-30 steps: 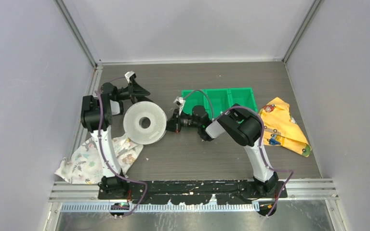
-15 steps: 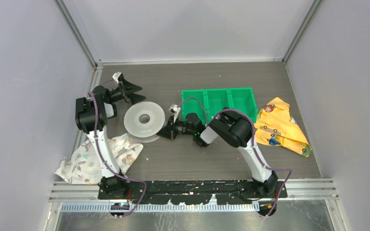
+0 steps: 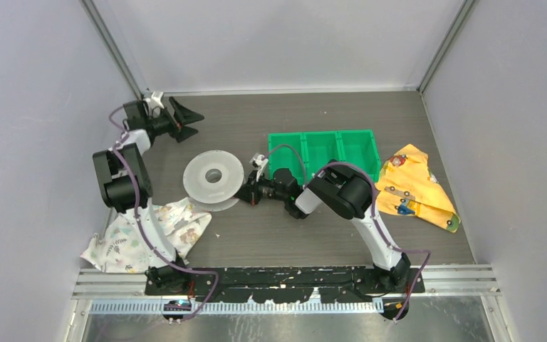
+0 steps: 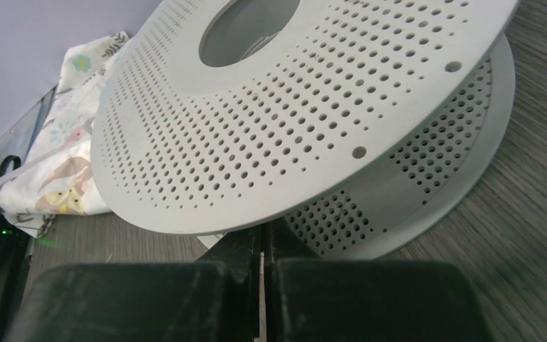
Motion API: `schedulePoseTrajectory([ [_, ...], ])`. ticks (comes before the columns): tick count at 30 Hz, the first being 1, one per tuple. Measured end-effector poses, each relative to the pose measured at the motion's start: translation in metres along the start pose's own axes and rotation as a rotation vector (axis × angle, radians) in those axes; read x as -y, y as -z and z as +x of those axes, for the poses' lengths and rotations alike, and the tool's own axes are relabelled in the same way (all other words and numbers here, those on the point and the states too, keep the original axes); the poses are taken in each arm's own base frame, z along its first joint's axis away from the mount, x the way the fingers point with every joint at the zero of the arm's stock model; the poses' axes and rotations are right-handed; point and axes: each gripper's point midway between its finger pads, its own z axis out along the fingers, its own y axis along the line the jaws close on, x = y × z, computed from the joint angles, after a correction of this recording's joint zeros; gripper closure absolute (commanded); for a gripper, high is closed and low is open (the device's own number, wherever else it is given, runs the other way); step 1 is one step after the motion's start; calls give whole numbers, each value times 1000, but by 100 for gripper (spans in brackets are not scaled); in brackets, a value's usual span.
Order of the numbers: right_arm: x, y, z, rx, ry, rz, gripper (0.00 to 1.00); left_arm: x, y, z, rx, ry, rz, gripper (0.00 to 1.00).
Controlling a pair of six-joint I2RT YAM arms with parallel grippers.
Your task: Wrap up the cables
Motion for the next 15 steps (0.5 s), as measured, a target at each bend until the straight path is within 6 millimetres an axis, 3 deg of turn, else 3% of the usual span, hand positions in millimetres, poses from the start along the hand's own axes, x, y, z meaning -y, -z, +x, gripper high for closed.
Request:
schedulePoseTrajectory([
  [3,2,0,2,-6,17,14,96,21,2,-10,-9,-165,-122,0],
  [7,4,-1,1,2,41,31,96,34,13,8,-54,-240,-224,0],
  [10,5,-2,-2,11,53,46,92,28,17,25,-91,-216,-290,0],
  [15,3,-3,1,8,67,51,71,3,30,52,-127,-135,-400,0],
])
